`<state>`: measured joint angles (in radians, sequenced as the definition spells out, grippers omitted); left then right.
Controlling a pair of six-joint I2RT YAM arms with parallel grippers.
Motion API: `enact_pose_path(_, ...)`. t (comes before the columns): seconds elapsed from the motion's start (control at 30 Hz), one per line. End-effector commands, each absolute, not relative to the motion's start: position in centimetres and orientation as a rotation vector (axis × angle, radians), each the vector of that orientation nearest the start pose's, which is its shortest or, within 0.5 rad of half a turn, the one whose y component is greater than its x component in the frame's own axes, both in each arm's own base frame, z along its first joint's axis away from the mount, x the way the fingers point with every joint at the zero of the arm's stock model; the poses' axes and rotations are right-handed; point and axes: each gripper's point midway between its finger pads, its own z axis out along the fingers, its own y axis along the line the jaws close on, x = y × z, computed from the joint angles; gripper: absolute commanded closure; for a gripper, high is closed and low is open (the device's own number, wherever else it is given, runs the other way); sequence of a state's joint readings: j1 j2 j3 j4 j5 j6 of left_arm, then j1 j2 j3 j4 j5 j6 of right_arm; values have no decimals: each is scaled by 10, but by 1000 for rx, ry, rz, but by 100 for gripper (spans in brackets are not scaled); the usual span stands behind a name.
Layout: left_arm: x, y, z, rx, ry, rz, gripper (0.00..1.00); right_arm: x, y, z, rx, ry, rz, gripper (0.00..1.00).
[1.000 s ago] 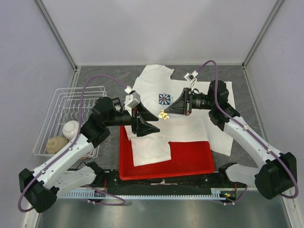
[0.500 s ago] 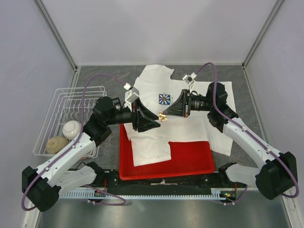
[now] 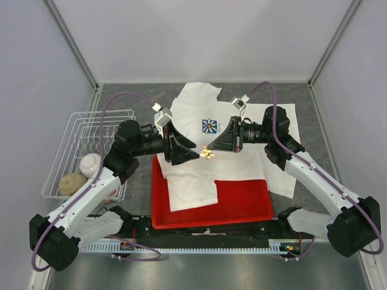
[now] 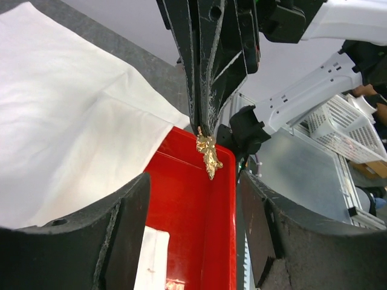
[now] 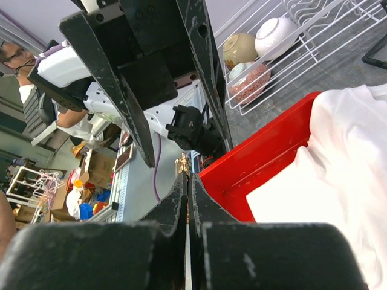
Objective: Pin the brooch onto the clothing
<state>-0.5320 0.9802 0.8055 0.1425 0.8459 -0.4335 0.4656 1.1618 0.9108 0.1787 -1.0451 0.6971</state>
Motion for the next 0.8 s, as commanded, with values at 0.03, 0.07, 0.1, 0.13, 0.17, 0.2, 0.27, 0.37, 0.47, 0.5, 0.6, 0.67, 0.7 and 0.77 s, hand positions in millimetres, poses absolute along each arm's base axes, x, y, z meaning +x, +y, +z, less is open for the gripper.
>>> enact_pose_path(0.03,180,-285,310,839,1557,-1473,33,195,289,329,-738,1707,1700,100)
enact_pose_path(0.07,180,-287,310,835,1559,-1488,34,194,290,329,-735,1709,1710,100)
enact_pose_path(0.1,181,-290,309,837,1561,-1496,34,194,291,329,-729,1711,1717,100)
enact_pose_path(0.13,181,-291,312,846,1543,-1500,34,195,291,328,-726,1707,1722,100)
enact_pose_path(0.17,181,-292,312,848,1539,-1504,35,194,291,329,-725,1708,1726,100)
enact_pose_path(0.2,181,-294,310,850,1542,-1507,37,194,292,328,-724,1712,1731,100)
enact_pose_path(0.27,181,-295,311,855,1532,-1507,39,194,292,330,-727,1706,1732,100)
enact_pose_path(0.37,182,-296,309,855,1536,-1509,47,193,293,330,-725,1708,1739,100)
enact_pose_path(0.47,184,-297,307,849,1541,-1508,51,193,294,329,-724,1713,1750,100)
enact_pose_path(0.5,184,-298,307,849,1541,-1508,54,193,295,329,-722,1712,1752,100)
enact_pose_path(0.6,183,-298,307,848,1541,-1514,56,194,295,329,-712,1716,1760,100)
enact_pose_path(0.67,179,-297,309,855,1532,-1534,56,194,296,329,-711,1714,1759,100)
enact_pose_path(0.7,178,-297,309,860,1526,-1539,57,195,295,329,-711,1713,1758,100)
enact_pose_path(0.77,178,-297,309,851,1530,-1538,66,194,296,330,-710,1712,1759,100)
